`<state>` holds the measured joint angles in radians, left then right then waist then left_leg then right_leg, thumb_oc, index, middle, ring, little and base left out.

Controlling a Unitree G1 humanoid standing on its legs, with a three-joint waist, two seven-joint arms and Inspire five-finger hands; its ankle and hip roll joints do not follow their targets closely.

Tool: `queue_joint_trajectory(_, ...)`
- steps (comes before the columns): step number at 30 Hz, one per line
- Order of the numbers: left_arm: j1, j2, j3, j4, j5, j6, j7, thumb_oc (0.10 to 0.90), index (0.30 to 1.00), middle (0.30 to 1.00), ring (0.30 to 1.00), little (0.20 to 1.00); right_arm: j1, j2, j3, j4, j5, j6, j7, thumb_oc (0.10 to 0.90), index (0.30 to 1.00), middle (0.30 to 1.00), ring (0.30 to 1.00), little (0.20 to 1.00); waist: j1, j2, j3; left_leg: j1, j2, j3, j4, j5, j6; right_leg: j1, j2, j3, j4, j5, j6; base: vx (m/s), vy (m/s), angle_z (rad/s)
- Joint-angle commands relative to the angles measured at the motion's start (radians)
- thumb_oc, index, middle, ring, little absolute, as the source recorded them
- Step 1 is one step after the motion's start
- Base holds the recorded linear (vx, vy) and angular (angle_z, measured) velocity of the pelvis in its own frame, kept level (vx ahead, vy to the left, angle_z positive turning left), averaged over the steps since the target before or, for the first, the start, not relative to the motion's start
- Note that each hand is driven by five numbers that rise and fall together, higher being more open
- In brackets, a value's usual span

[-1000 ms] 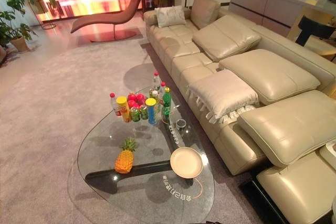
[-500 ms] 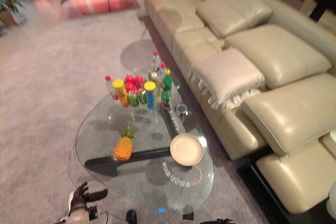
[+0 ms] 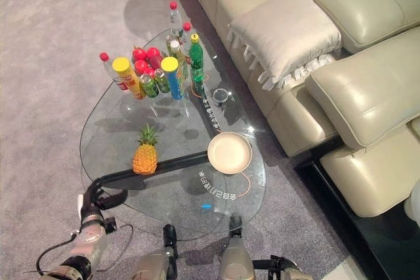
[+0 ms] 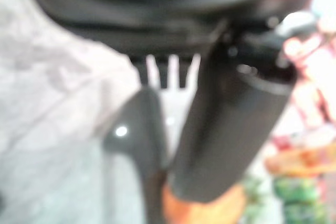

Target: Pick up the fruit to the plate

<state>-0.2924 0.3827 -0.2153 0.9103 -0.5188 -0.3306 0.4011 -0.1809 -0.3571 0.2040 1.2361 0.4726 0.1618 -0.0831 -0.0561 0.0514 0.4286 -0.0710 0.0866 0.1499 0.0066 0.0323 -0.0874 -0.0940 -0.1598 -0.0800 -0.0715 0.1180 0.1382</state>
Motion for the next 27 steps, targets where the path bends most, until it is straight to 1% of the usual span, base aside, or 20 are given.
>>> queue_joint_trajectory(1, -0.089, 0.047, 0.037, -0.009, -0.008, -0.018, 0.038, 0.800, 0.900, 0.900, 0.900, 0.900, -0.008, -0.009, 0.050, 0.001, 0.044, -0.009, -0.011, 0.800, 0.900, 0.900, 0.900, 0.900, -0.015, -0.037, 0.015, -0.088, -0.113, -0.022, 0.150, -0.101, 0.052, -0.038, 0.082, -0.016, 0.154, -0.154, -0.041, -0.10, -0.028, 0.00)
queue_joint_trajectory(2, -0.143, 0.080, 0.032, -0.055, -0.010, 0.007, 0.059, 0.800, 0.900, 0.900, 0.900, 0.900, -0.027, -0.013, 0.063, -0.010, 0.066, -0.019, -0.017, 0.800, 0.900, 0.900, 0.900, 0.900, -0.014, -0.042, 0.043, -0.116, -0.112, -0.011, 0.170, -0.101, 0.051, -0.060, 0.079, -0.019, 0.165, -0.149, -0.044, -0.08, -0.024, -0.01)
queue_joint_trajectory(5, -0.208, 0.120, 0.031, -0.086, -0.012, 0.031, 0.071, 0.800, 0.900, 0.900, 0.900, 0.900, -0.045, -0.015, 0.077, -0.016, 0.082, -0.035, -0.021, 0.800, 0.900, 0.900, 0.900, 0.900, -0.013, -0.044, 0.071, -0.142, -0.110, 0.002, 0.187, -0.099, 0.050, -0.085, 0.076, -0.024, 0.176, -0.144, -0.046, -0.08, -0.018, -0.01)
queue_joint_trajectory(8, -0.266, 0.155, 0.029, -0.108, -0.023, 0.049, 0.084, 0.800, 0.900, 0.900, 0.900, 0.900, -0.063, -0.018, 0.092, -0.023, 0.102, -0.037, -0.025, 0.800, 0.900, 0.900, 0.900, 0.900, -0.012, -0.047, 0.091, -0.167, -0.109, 0.015, 0.207, -0.100, 0.049, -0.111, 0.075, -0.031, 0.189, -0.140, -0.050, -0.05, -0.017, 0.01)
queue_joint_trajectory(9, -0.291, 0.170, 0.029, -0.124, -0.025, 0.064, 0.088, 0.800, 0.900, 0.900, 0.900, 0.900, -0.068, -0.020, 0.097, -0.028, 0.108, -0.036, -0.026, 0.800, 0.900, 0.900, 0.900, 0.900, -0.013, -0.048, 0.091, -0.187, -0.107, 0.019, 0.220, -0.101, 0.048, -0.131, 0.075, -0.034, 0.199, -0.139, -0.051, 0.00, 0.000, 0.00)
queue_joint_trajectory(15, -0.343, 0.200, 0.019, -0.157, -0.014, 0.089, 0.091, 0.800, 0.900, 0.900, 0.900, 0.900, -0.081, -0.025, 0.104, -0.033, 0.125, -0.030, -0.027, 0.800, 0.900, 0.900, 0.900, 0.900, -0.015, -0.055, 0.091, -0.239, -0.105, 0.026, 0.253, -0.100, 0.045, -0.183, 0.073, -0.043, 0.226, -0.136, -0.057, 0.00, -0.004, 0.02)
queue_joint_trajectory(17, -0.362, 0.211, 0.015, -0.173, -0.015, 0.107, 0.090, 0.800, 0.900, 0.900, 0.900, 0.900, -0.086, -0.029, 0.111, -0.038, 0.130, -0.027, -0.029, 0.800, 0.900, 0.900, 0.900, 0.900, -0.015, -0.057, 0.091, -0.258, -0.104, 0.029, 0.262, -0.099, 0.044, -0.203, 0.074, -0.045, 0.235, -0.135, -0.058, 0.00, 0.000, 0.00)
queue_joint_trajectory(27, -0.419, 0.232, -0.004, -0.191, -0.023, 0.147, 0.094, 0.800, 0.900, 0.900, 0.900, 0.900, -0.093, -0.039, 0.128, -0.057, 0.132, -0.030, -0.035, 0.800, 0.900, 0.900, 0.900, 0.900, -0.021, -0.068, 0.091, -0.352, -0.096, 0.040, 0.302, -0.097, 0.043, -0.310, 0.076, -0.049, 0.283, -0.134, -0.060, 0.00, 0.006, 0.02)
